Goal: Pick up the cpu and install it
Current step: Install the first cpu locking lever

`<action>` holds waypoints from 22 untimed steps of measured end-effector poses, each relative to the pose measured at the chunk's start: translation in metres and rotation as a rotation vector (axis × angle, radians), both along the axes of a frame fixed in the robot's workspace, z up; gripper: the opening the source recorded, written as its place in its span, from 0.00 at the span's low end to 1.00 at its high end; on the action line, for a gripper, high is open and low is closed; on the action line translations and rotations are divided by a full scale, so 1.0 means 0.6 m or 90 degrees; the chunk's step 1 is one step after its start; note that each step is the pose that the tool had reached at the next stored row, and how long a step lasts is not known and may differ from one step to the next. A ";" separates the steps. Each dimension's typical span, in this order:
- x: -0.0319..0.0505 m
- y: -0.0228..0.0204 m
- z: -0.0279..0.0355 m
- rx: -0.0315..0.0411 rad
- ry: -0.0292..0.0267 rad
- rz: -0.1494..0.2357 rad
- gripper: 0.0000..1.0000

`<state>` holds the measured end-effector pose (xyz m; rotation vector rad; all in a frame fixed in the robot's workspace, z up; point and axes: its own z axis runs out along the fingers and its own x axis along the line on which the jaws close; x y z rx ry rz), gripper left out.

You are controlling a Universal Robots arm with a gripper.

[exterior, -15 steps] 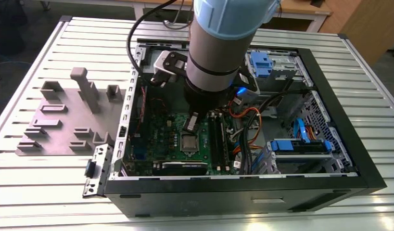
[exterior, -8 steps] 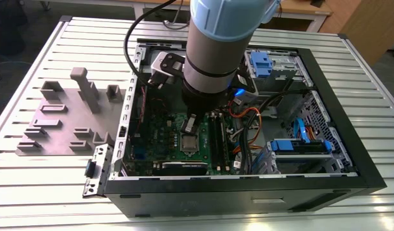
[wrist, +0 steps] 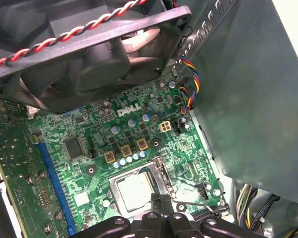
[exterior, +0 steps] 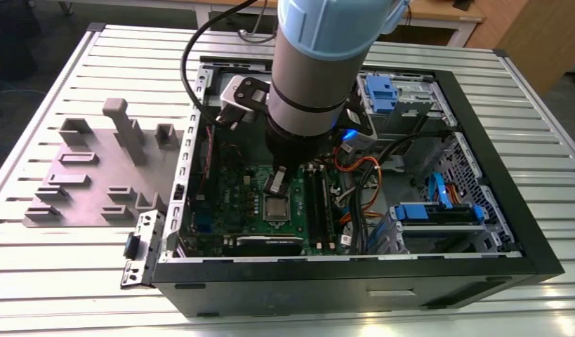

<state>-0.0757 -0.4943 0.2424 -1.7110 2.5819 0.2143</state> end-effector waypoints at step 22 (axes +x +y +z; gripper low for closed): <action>0.017 0.0015 0.000 -0.0002 -0.0078 0.040 0.11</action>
